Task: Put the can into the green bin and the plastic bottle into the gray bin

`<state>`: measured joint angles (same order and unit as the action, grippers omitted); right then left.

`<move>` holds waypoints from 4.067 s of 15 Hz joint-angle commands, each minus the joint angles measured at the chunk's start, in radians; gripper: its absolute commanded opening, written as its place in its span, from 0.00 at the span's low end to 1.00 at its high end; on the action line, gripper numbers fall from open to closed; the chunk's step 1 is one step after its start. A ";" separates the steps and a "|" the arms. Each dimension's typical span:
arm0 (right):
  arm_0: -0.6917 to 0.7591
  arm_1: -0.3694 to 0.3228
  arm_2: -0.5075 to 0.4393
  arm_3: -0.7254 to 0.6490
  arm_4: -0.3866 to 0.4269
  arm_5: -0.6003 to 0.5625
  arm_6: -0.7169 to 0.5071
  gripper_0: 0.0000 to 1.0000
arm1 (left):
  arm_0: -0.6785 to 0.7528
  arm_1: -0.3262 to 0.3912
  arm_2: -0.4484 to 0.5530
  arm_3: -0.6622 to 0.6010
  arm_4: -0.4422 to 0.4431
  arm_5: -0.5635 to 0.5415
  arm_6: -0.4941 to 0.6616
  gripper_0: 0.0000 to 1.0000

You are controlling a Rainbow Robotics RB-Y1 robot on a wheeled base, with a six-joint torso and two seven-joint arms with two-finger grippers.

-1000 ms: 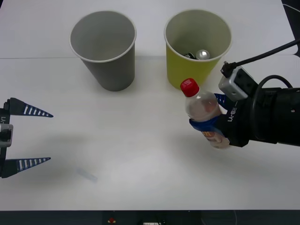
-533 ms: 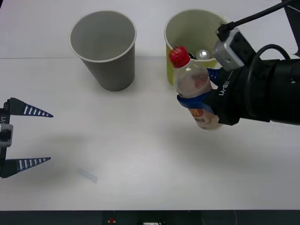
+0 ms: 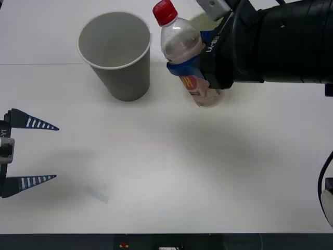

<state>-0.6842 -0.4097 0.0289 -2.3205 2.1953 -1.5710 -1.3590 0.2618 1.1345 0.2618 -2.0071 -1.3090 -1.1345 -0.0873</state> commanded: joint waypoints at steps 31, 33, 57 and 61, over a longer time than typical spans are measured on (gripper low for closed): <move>-0.956 0.308 0.312 1.560 0.176 0.479 0.051 0.00 | 0.000 0.000 0.000 0.000 0.000 0.000 0.000 1.00; -0.962 0.308 0.327 1.580 0.164 0.482 0.051 0.00 | 0.000 0.000 0.000 0.000 0.000 0.000 0.000 1.00; -0.881 0.264 0.270 1.382 0.146 0.404 0.100 0.97 | 0.000 0.000 0.000 0.000 0.000 0.000 0.000 1.00; -0.612 0.216 0.200 0.951 0.153 0.352 0.100 0.97 | 0.000 0.000 0.000 0.000 0.000 0.000 0.000 1.00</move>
<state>-1.3388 -0.1900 0.2461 -1.3005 2.3442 -1.2006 -1.2604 0.2618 1.1345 0.2618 -2.0071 -1.3090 -1.1345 -0.0873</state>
